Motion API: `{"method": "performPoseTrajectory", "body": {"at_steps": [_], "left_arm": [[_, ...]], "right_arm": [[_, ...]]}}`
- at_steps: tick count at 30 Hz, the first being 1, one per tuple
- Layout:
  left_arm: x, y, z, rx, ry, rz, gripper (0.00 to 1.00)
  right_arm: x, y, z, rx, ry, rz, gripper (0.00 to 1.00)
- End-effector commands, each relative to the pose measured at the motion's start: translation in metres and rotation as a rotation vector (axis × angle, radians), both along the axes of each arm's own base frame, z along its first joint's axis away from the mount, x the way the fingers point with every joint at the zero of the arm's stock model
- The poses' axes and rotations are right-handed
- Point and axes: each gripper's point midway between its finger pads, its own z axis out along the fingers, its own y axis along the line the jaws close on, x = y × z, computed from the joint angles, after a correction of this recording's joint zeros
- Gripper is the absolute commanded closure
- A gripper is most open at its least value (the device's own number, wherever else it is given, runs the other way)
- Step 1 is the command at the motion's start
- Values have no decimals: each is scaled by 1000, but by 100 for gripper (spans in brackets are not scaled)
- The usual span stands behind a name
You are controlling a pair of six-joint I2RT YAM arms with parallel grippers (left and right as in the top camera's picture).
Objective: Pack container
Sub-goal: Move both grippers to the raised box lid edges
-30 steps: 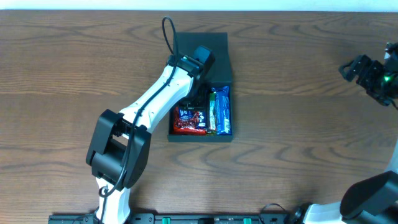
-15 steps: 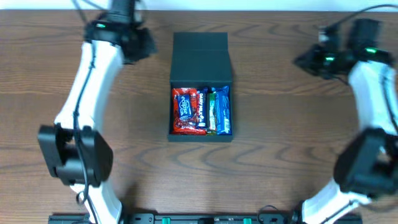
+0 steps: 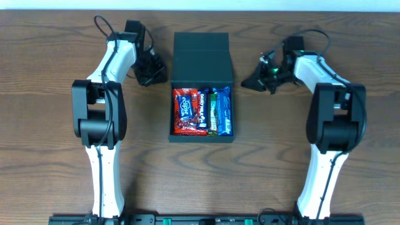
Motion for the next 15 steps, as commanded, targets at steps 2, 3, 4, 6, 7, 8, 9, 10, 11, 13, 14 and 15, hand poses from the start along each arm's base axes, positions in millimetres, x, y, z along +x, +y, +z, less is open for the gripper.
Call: {"method": "performPoseTrajectory", "body": {"at_steps": [2, 3, 4, 6, 7, 8, 9, 10, 11, 13, 14, 15], "left_arm": [[3, -16, -1, -120, 32, 3, 94], [2, -18, -3, -136, 45, 4, 94], [1, -20, -6, -148, 56, 6, 94], [0, -22, -10, -161, 66, 4, 94], [-1, -23, -12, -162, 68, 3, 95], [0, -24, -12, -163, 67, 0, 94], [0, -25, -13, -164, 66, -2, 94], [1, -26, -13, -169, 61, -4, 94], [1, -29, -12, -180, 55, -8, 94], [3, -32, -11, -184, 47, -14, 95], [3, -33, -11, -184, 44, -17, 94], [2, -34, -12, -184, 45, -19, 94]], "right_arm": [[10, 23, 4, 52, 1, 27, 99], [12, 26, 3, 63, 0, 33, 98], [13, 29, 2, 70, 0, 37, 98], [16, 32, 1, 77, 2, 39, 98], [17, 33, 1, 78, 5, 36, 98], [17, 33, 0, 81, 7, 37, 98], [16, 34, -2, 85, 11, 38, 98], [16, 34, -2, 86, 14, 38, 99], [16, 35, -4, 91, 17, 39, 98], [16, 35, -5, 93, 18, 39, 98], [16, 35, -5, 93, 16, 40, 99], [16, 36, -4, 97, 11, 43, 98]]}}
